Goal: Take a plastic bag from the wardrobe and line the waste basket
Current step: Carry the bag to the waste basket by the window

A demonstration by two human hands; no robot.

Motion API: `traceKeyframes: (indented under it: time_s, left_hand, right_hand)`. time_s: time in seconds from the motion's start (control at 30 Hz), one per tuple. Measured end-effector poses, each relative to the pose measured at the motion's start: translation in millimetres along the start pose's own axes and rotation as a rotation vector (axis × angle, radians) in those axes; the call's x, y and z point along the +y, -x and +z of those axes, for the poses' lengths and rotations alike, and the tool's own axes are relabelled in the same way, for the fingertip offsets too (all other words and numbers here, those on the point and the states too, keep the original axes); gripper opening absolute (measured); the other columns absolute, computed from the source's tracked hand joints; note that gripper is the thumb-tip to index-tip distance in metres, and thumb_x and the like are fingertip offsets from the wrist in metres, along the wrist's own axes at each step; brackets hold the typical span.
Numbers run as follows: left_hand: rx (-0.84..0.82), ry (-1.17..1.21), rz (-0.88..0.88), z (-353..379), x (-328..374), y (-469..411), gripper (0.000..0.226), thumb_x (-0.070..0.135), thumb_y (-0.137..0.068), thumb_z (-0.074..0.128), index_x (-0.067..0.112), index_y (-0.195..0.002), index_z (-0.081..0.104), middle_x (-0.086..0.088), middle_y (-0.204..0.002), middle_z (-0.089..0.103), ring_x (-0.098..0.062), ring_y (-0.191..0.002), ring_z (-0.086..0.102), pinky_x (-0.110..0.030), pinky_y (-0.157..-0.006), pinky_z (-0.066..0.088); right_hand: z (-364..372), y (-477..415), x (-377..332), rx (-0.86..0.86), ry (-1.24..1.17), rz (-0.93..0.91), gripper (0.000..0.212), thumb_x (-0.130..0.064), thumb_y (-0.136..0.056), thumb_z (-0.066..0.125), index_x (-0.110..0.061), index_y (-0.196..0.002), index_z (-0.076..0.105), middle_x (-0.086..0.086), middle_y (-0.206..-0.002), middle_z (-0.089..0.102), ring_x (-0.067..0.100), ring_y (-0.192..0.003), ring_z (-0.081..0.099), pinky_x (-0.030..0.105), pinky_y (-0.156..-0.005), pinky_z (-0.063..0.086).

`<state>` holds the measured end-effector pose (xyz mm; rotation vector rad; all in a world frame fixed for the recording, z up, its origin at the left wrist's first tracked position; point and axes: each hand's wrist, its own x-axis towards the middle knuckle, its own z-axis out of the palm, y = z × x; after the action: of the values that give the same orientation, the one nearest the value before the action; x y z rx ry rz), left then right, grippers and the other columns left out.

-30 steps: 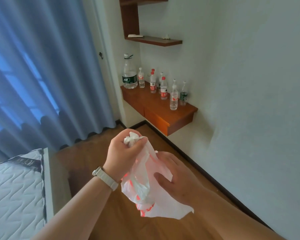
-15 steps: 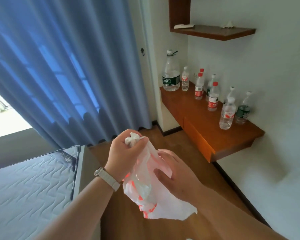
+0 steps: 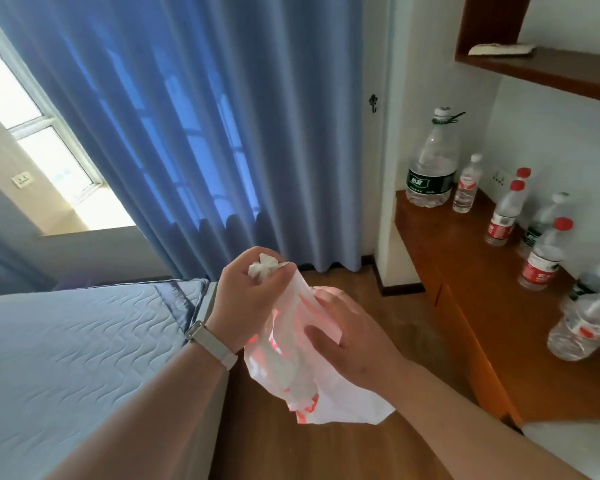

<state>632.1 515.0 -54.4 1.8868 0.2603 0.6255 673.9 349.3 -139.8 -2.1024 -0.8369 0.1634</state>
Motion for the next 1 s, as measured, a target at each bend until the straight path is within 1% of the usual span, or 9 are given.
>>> traceKeyframes:
  time_s: [0.13, 0.23, 0.3, 0.43, 0.47, 0.57, 0.73, 0.9, 1.0]
  left_hand:
    - [0.025, 0.011, -0.022, -7, -33, -44, 0.020, 0.016, -0.083, 0.074, 0.028, -0.070, 0.066, 0.008, -0.060, 0.062, -0.009, -0.058, 0.060, -0.027, -0.057, 0.054]
    - [0.039, 0.034, -0.033, -10, -59, -89, 0.020, 0.015, -0.083, 0.074, 0.026, -0.070, 0.065, 0.008, -0.058, 0.060, -0.008, -0.055, 0.057, -0.025, -0.055, 0.053]
    - [0.036, 0.068, -0.045, -15, -77, -123, 0.019, 0.015, -0.084, 0.075, 0.023, -0.071, 0.064, 0.004, -0.058, 0.059, -0.012, -0.055, 0.057, -0.034, -0.055, 0.056]
    - [0.000, 0.136, -0.051, -37, -107, -197, 0.016, 0.015, -0.085, 0.074, 0.019, -0.073, 0.065, -0.007, -0.062, 0.059, -0.020, -0.059, 0.058, -0.047, -0.060, 0.057]
    - [0.001, 0.150, -0.050, -43, -115, -215, 0.016, 0.015, -0.085, 0.074, 0.019, -0.073, 0.065, -0.007, -0.062, 0.058, -0.019, -0.059, 0.058, -0.046, -0.060, 0.057]
    - [0.006, 0.161, -0.047, -63, -138, -263, 0.016, 0.016, -0.084, 0.075, 0.020, -0.073, 0.065, -0.003, -0.061, 0.059, -0.016, -0.057, 0.058, -0.038, -0.059, 0.056]
    - [0.025, 0.195, -0.084, -87, -171, -324, 0.018, 0.017, -0.084, 0.076, 0.023, -0.071, 0.065, -0.003, -0.061, 0.058, -0.019, -0.059, 0.057, -0.042, -0.060, 0.056]
    - [0.060, 0.188, -0.106, -99, -200, -376, 0.024, 0.016, -0.085, 0.074, 0.029, -0.067, 0.065, 0.006, -0.057, 0.058, -0.013, -0.056, 0.058, -0.029, -0.056, 0.053]
    - [0.114, 0.175, -0.138, -96, -218, -409, 0.022, 0.014, -0.085, 0.074, 0.027, -0.069, 0.066, 0.005, -0.059, 0.059, -0.011, -0.056, 0.058, -0.026, -0.055, 0.052]
  right_hand:
    - [16, -50, 10, -0.048, 0.035, -0.003, 0.047, -0.068, -0.093, 0.040, -0.053, -0.136, 0.026, -0.033, -0.139, 0.039, -0.004, -0.123, 0.045, 0.017, -0.100, 0.038]
    - [22, -98, 20, -0.035, 0.056, -0.006, 0.043, -0.064, -0.095, 0.042, -0.053, -0.135, 0.029, -0.034, -0.136, 0.040, -0.010, -0.120, 0.042, 0.010, -0.098, 0.031]
    - [28, -136, 25, -0.023, 0.089, 0.014, 0.042, -0.060, -0.097, 0.044, -0.049, -0.136, 0.033, -0.030, -0.139, 0.042, -0.006, -0.124, 0.042, 0.018, -0.104, 0.037]
    - [45, -216, 24, 0.002, 0.230, 0.016, 0.044, -0.067, -0.096, 0.038, -0.053, -0.137, 0.032, -0.033, -0.136, 0.043, 0.004, -0.125, 0.047, 0.046, -0.109, 0.040]
    - [49, -236, 23, -0.004, 0.245, 0.007, 0.044, -0.067, -0.096, 0.039, -0.053, -0.137, 0.031, -0.033, -0.136, 0.042, 0.003, -0.125, 0.046, 0.044, -0.109, 0.039]
    - [60, -290, 19, -0.029, 0.167, 0.013, 0.044, -0.058, -0.098, 0.045, -0.049, -0.139, 0.031, -0.033, -0.140, 0.038, -0.006, -0.127, 0.040, 0.025, -0.107, 0.037]
    - [82, -355, 22, -0.068, 0.160, 0.014, 0.050, -0.060, -0.098, 0.042, -0.048, -0.144, 0.027, -0.032, -0.146, 0.033, -0.004, -0.132, 0.037, 0.028, -0.109, 0.039]
    - [99, -422, 32, -0.113, 0.181, -0.018, 0.050, -0.058, -0.099, 0.043, -0.046, -0.145, 0.028, -0.032, -0.145, 0.032, -0.005, -0.130, 0.037, 0.022, -0.104, 0.038]
    - [108, -462, 48, -0.152, 0.180, -0.051, 0.050, -0.063, -0.097, 0.038, -0.048, -0.144, 0.025, -0.032, -0.145, 0.032, -0.001, -0.130, 0.039, 0.037, -0.109, 0.040]
